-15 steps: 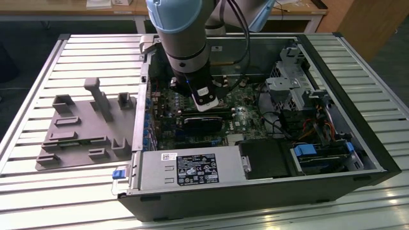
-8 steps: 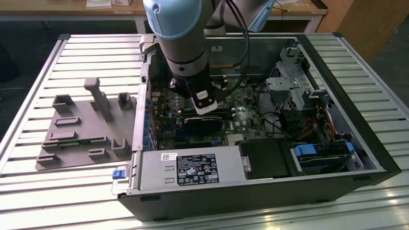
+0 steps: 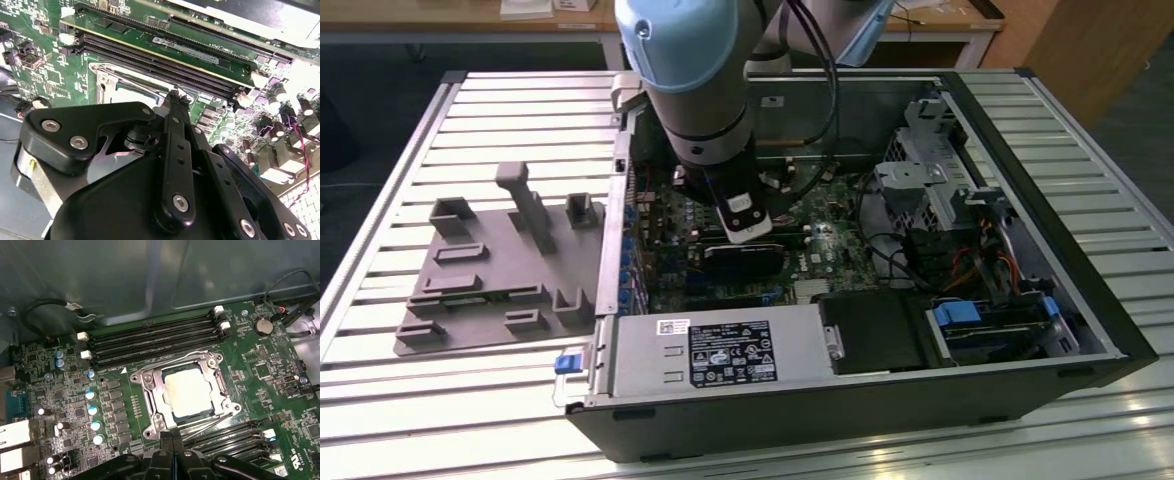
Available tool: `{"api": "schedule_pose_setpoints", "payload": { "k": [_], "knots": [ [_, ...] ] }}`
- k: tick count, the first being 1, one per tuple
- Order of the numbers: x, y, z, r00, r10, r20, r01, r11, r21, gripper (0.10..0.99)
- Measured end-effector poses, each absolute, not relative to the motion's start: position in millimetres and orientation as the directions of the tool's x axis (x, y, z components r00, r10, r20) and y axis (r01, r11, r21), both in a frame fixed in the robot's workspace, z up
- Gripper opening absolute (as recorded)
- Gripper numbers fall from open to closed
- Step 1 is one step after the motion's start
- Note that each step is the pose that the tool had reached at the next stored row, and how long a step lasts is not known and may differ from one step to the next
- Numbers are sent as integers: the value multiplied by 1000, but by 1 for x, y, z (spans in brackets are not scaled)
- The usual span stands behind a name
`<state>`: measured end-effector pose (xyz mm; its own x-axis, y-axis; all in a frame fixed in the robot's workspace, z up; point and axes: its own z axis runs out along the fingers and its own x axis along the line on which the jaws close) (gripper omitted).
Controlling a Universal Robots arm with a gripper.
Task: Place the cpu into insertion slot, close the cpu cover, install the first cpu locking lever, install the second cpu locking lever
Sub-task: 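Install the second cpu locking lever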
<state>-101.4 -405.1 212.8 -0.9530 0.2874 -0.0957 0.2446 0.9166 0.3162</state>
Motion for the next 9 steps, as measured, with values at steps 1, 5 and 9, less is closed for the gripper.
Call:
{"api": "schedule_pose_setpoints", "payload": {
  "k": [1, 5, 9],
  "knots": [
    [-102, -406, 213, -953, 288, -95, 245, 916, 319, 102],
    [-102, -408, 211, -953, 289, -92, 245, 913, 327, 102],
    [-102, -410, 210, -953, 290, -89, 245, 909, 338, 102]
  ]
}}
